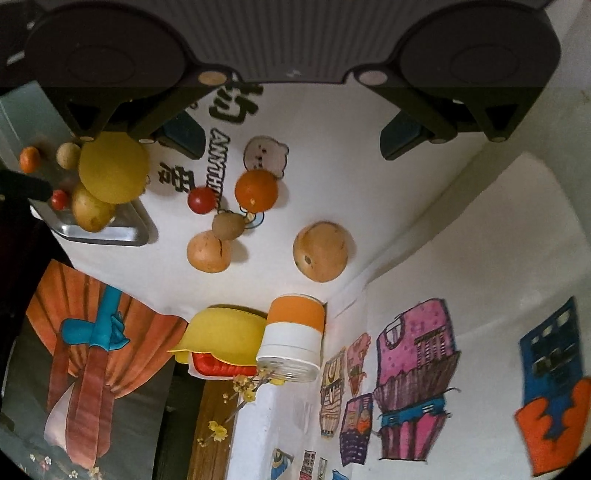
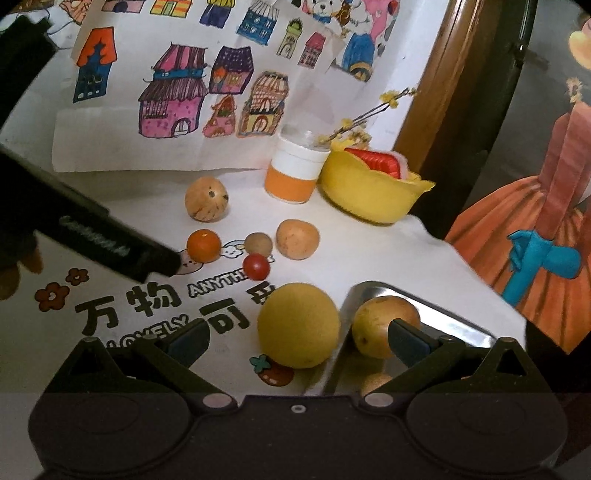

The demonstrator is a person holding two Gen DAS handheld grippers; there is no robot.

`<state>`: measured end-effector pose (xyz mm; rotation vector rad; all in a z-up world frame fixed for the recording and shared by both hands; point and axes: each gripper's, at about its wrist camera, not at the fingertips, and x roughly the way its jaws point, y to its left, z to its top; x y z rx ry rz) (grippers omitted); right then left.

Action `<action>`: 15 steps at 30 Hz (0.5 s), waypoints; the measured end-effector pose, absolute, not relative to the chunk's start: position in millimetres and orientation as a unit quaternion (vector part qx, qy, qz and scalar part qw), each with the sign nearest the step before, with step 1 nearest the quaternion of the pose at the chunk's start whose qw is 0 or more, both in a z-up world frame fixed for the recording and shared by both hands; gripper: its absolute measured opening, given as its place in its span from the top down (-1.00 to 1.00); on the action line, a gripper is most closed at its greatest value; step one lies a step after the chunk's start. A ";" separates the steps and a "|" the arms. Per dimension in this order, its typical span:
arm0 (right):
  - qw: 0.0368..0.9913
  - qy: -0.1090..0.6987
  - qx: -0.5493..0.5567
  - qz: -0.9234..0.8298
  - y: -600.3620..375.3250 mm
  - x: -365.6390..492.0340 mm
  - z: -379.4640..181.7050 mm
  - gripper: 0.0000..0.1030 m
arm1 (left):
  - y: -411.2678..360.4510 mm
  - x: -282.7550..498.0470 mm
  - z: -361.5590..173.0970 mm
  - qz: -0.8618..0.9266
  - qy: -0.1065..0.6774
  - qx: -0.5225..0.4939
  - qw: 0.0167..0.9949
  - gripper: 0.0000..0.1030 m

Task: Organize fruits
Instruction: 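Move the left tool to a tangerine while the right tool approaches the large yellow fruit, then grasp the tangerine with the left tool while the right tool grasps the large yellow fruit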

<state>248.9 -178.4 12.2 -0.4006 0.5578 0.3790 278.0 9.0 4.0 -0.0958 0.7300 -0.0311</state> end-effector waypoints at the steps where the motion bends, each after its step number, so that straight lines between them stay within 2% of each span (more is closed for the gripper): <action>1: 0.923 0.273 -0.192 0.189 -178.3 250.5 11.1 -0.99 | 7.8 280.4 3.2 -0.014 0.356 -0.045 0.933 -0.99; 9: 0.921 0.289 -0.143 0.219 -184.7 261.7 7.2 -0.98 | 2.4 294.8 -4.3 -0.018 0.352 -0.041 0.935 -0.99; 15: 0.920 0.297 -0.129 0.223 -188.8 268.9 3.5 -0.85 | -1.6 302.3 -8.1 -0.023 0.344 -0.035 0.938 -0.99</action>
